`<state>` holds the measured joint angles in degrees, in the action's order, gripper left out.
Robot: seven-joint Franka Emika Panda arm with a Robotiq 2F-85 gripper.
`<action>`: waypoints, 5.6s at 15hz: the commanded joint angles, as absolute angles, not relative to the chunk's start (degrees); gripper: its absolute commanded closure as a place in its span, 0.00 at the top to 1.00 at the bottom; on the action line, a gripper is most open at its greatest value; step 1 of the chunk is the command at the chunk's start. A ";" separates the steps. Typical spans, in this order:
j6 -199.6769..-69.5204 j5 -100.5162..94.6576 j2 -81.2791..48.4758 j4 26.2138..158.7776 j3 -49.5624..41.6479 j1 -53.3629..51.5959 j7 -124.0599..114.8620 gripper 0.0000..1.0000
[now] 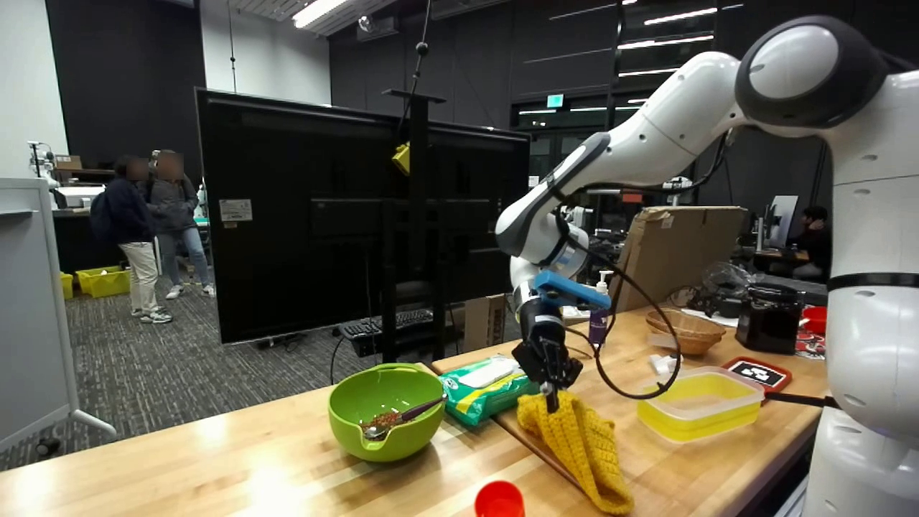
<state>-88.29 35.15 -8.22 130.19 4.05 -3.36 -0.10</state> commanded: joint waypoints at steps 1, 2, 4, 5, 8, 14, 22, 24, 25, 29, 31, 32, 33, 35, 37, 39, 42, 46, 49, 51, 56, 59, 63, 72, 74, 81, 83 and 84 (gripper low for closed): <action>-90.94 38.79 -13.75 128.43 5.67 -5.08 2.06 0.01; -91.69 39.52 -15.04 128.13 6.09 -5.49 2.56 0.01; -93.23 41.38 -17.31 127.53 7.11 -6.47 3.28 0.01; -93.86 42.57 -18.35 127.09 7.66 -6.88 3.81 0.01; -96.13 44.62 -20.31 126.12 8.84 -8.32 4.10 0.01; -106.07 43.35 -20.52 125.60 10.24 -12.47 0.44 0.29; -112.34 38.00 -17.42 126.11 9.88 -14.71 -6.86 0.80; -114.15 33.42 -15.40 126.96 9.40 -15.10 -11.77 0.92; -114.65 30.90 -14.62 127.22 9.27 -15.09 -14.33 0.98; -116.36 21.80 -11.86 128.48 8.58 -14.54 -23.25 1.00; -117.15 19.40 -11.13 128.56 8.32 -14.26 -26.17 1.00; -117.33 18.24 -10.73 128.72 8.13 -14.20 -27.65 1.00; -117.69 17.01 -10.37 128.87 7.99 -14.21 -29.03 1.00; -118.51 14.14 -9.68 129.22 7.69 -14.30 -31.73 1.00; -119.17 10.61 -8.72 129.72 7.39 -14.42 -34.30 1.00; -119.42 6.36 -8.22 130.01 7.06 -14.31 -37.05 1.00; -119.49 2.65 -7.50 130.61 6.80 -13.62 -39.31 1.00; -122.65 2.27 -5.10 132.67 7.15 -12.85 -37.83 1.00; -123.93 2.52 -1.87 133.92 7.75 -12.94 -36.98 1.00; -123.13 2.35 0.12 134.42 8.28 -12.94 -37.28 1.00; -123.04 3.82 4.09 138.62 9.22 -12.33 -37.57 1.00; -123.07 3.24 6.11 141.67 9.27 -11.89 -37.40 1.00; -126.15 3.68 7.81 146.30 8.90 -10.76 -35.08 1.00; -142.69 9.08 6.62 156.48 9.48 -10.44 -27.96 1.00; -146.15 13.66 6.29 158.14 9.93 -11.11 -27.68 1.00; -150.58 25.60 6.81 159.17 13.60 -13.28 -35.80 1.00; -150.68 24.68 6.69 159.24 15.08 -13.52 -41.00 1.00; -150.16 24.23 6.82 159.10 15.73 -13.68 -43.49 1.00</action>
